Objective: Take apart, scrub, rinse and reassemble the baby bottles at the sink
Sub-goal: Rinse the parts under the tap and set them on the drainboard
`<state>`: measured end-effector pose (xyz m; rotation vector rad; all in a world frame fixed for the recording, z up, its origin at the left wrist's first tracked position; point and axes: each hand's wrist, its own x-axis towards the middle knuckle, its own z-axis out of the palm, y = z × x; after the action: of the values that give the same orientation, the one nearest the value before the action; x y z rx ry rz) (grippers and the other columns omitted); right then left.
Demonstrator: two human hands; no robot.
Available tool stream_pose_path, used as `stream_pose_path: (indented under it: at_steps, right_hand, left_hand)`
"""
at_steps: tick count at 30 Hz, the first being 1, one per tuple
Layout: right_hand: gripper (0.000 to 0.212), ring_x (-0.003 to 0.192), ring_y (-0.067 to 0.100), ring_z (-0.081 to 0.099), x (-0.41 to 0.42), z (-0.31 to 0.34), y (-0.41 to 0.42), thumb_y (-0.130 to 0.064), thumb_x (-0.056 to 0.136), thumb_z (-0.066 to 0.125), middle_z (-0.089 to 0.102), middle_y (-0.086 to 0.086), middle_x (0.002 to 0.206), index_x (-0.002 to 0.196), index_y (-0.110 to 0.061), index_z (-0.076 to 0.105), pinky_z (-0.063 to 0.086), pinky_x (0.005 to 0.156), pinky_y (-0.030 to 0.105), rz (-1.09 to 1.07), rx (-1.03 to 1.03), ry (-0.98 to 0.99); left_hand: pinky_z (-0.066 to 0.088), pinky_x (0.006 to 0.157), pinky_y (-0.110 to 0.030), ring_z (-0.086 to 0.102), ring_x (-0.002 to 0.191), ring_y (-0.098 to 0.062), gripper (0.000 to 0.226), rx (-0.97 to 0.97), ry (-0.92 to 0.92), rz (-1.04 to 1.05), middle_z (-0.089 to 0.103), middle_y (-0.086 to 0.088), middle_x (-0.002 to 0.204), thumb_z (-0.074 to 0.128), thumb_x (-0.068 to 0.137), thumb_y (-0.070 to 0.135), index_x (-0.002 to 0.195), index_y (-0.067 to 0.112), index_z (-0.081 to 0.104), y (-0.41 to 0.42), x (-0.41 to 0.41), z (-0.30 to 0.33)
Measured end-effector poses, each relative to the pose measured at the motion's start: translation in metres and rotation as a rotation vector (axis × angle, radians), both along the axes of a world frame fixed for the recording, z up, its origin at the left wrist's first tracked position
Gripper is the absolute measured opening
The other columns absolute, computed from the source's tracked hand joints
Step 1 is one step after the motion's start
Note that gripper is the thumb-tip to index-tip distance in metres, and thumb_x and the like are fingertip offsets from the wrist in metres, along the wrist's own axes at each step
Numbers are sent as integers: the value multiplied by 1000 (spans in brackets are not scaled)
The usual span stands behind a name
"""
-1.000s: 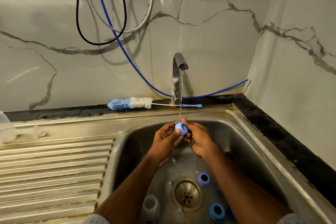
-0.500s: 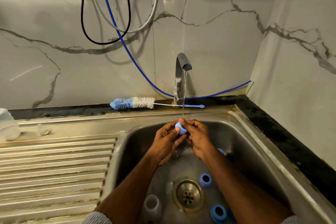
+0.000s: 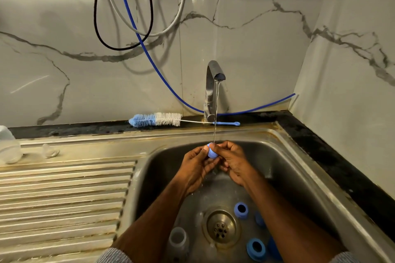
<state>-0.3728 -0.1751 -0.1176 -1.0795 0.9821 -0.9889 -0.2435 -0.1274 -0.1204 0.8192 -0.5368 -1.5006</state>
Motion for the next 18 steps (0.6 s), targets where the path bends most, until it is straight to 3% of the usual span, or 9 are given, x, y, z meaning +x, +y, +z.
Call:
stream_pose_path:
  at_steps: [4,7,9,11,13,15,18]
  right_hand:
    - [35,63,17,65,14,0,3,-43,80,80,72,8,79,83,-14,60,51,53,31,-160,40,90]
    - [34,73,25,70,17,-5,0,-44,85,75,73,15,85,81,-13,62,58,66,39,-211,21,200]
    - [26,75,23,69,12,-5,-2,-39,92,69,72,13,87,81,-16,64,60,72,44,-136,-30,310]
    - [16,80,22,69,3,-1,-3,-27,100,60,74,11,95,89,-22,70,59,74,45,5,-71,307]
    - [26,86,25,69,-6,3,-3,-18,104,50,77,7,97,98,-25,74,55,78,43,134,-36,211]
    - [27,93,30,67,-13,2,-5,-17,104,48,77,9,101,106,-24,74,53,85,46,242,12,116]
    - [26,106,37,63,-21,-3,-9,-18,99,59,72,16,117,122,-25,69,48,101,55,370,-35,137]
  left_hand:
    - [62,83,-32,74,92,-28,32,-29,-116,-7,69,-28,112,49,105,14,121,-10,61,0,-3,-1]
    - [63,78,-33,73,84,-27,42,48,-183,-22,71,-30,106,47,106,28,119,-10,62,0,-6,0]
    - [64,73,-34,74,82,-29,46,129,-190,-56,72,-30,102,48,106,33,120,-9,62,0,-8,1]
    - [63,64,-33,76,77,-30,43,176,-163,-74,74,-29,96,49,106,33,120,-6,63,3,-9,4]
    - [62,60,-31,76,76,-29,40,193,-148,-59,75,-27,95,50,106,32,119,-2,65,3,-8,5]
    - [64,65,-31,76,82,-29,43,212,-177,-44,75,-27,98,54,103,37,116,-2,67,2,-4,4]
    - [64,75,-34,75,96,-35,52,207,-236,-53,74,-28,101,57,100,44,113,-5,67,1,-1,1]
